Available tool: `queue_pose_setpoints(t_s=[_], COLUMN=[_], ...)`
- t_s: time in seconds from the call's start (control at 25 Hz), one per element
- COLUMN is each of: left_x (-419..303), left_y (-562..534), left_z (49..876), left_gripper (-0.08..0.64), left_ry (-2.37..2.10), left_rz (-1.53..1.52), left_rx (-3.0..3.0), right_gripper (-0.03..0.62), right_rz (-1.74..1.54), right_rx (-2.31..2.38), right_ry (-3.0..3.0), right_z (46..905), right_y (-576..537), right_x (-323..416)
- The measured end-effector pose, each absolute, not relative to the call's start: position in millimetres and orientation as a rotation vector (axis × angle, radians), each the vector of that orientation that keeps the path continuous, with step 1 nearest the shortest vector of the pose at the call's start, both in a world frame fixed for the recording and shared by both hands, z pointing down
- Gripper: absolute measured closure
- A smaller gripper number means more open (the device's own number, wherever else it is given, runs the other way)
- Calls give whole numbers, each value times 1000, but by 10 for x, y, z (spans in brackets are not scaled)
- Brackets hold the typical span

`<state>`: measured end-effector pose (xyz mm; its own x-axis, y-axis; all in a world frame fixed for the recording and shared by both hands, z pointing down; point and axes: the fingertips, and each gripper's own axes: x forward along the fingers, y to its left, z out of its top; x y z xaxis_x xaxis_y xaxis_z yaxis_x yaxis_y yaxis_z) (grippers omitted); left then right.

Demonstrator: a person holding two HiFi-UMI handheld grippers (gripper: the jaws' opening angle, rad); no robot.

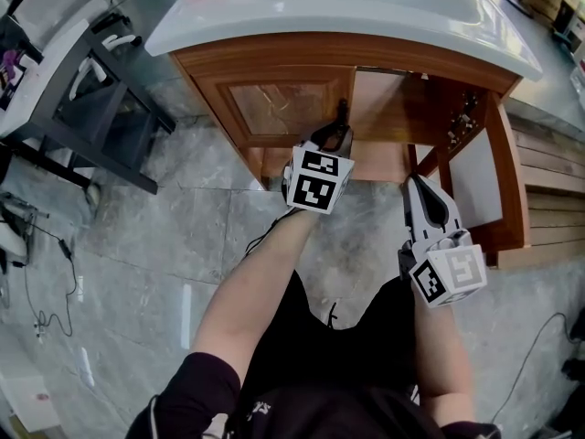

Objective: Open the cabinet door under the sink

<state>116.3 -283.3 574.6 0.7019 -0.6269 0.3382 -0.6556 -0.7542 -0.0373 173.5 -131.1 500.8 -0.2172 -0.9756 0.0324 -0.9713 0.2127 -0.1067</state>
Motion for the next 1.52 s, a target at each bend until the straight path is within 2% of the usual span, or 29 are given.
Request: queue_pose_setpoints(t_s=[0.28, 0.68, 1.08, 1.36, 1.52], left_x=[1059, 826, 763, 762, 777], left_y=[-2668, -2243, -2145, -2156, -2151], left_z=[5730, 5737, 5741, 5731, 5734], left_gripper=[476, 477, 477, 477, 477], left_ry=[-1000, -688, -656, -616, -617], left_rz=[465, 522, 533, 509, 494], left_rx=[2829, 2960, 2998, 3030, 3017], right_gripper=[577, 503, 456, 445, 461], right_rz=[-156, -191, -167, -208, -222], right_rx=[-1899, -1745, -1522, -1386, -1312], right_ry=[2470, 2609, 2779, 2836, 2882], right_z=[4953, 4978, 4972, 5054, 5148], right_y=[-1337, -1594, -2014, -2274, -2273], right_x=[1690, 1421, 1062, 1005, 950])
